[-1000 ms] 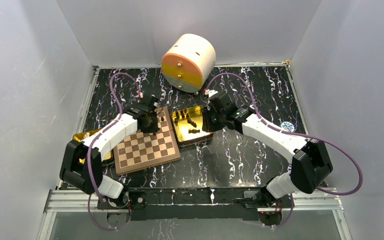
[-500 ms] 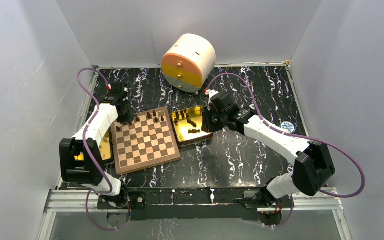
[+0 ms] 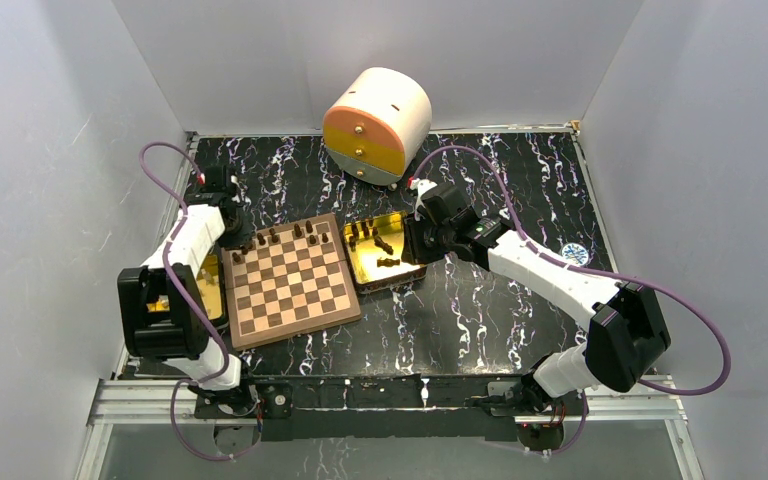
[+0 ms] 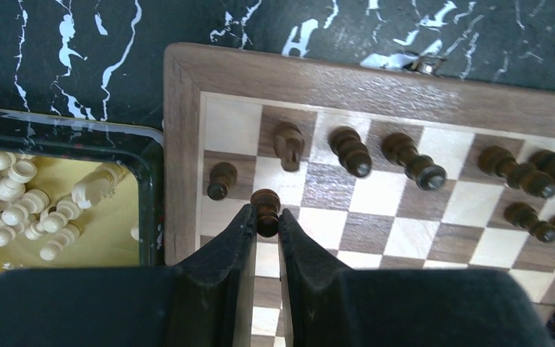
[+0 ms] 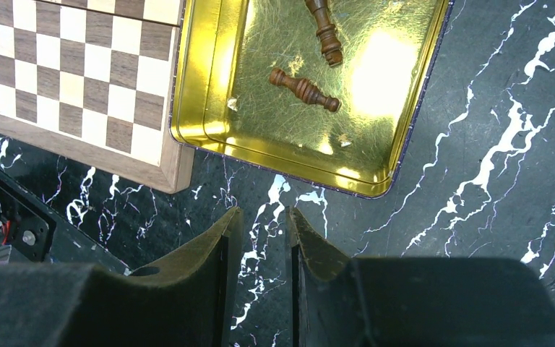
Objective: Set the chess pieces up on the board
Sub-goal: Place the chess piece on the chessboard.
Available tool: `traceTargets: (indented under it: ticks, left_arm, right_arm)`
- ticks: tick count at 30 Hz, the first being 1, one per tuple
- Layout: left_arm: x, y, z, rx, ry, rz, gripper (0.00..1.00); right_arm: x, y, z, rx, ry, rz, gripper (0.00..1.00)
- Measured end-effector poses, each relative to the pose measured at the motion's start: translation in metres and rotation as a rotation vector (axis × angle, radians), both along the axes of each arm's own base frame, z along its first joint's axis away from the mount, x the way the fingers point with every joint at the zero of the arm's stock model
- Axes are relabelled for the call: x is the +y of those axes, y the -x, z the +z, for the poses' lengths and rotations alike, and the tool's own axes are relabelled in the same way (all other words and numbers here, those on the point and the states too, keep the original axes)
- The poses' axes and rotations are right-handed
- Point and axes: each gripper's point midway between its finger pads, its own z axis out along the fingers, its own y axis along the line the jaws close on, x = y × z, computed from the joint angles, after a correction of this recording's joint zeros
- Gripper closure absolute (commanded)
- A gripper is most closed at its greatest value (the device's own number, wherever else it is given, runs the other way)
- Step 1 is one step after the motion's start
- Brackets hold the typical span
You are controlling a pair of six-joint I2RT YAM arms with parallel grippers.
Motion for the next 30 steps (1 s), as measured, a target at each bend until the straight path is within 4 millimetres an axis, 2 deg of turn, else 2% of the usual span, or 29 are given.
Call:
traceTargets:
  ticks: [3,8,30]
  left_arm:
    - [0.005,-0.002,-0.009,0.018,0.003,0.011,0.87]
    - [0.002,-0.002,-0.020,0.042,0.025,0.003,0.87]
    - [-0.002,-0.003,-0.027,0.034,0.047,-0.008,0.83]
  right_arm:
    - [0.000,0.000,0.000,0.000,0.000,0.000,0.64]
    - [0.000,-0.001,0.000,-0.003,-0.001,0.001,0.64]
    - [0.002,0.000,-0.004,0.009,0.002,0.006,0.64]
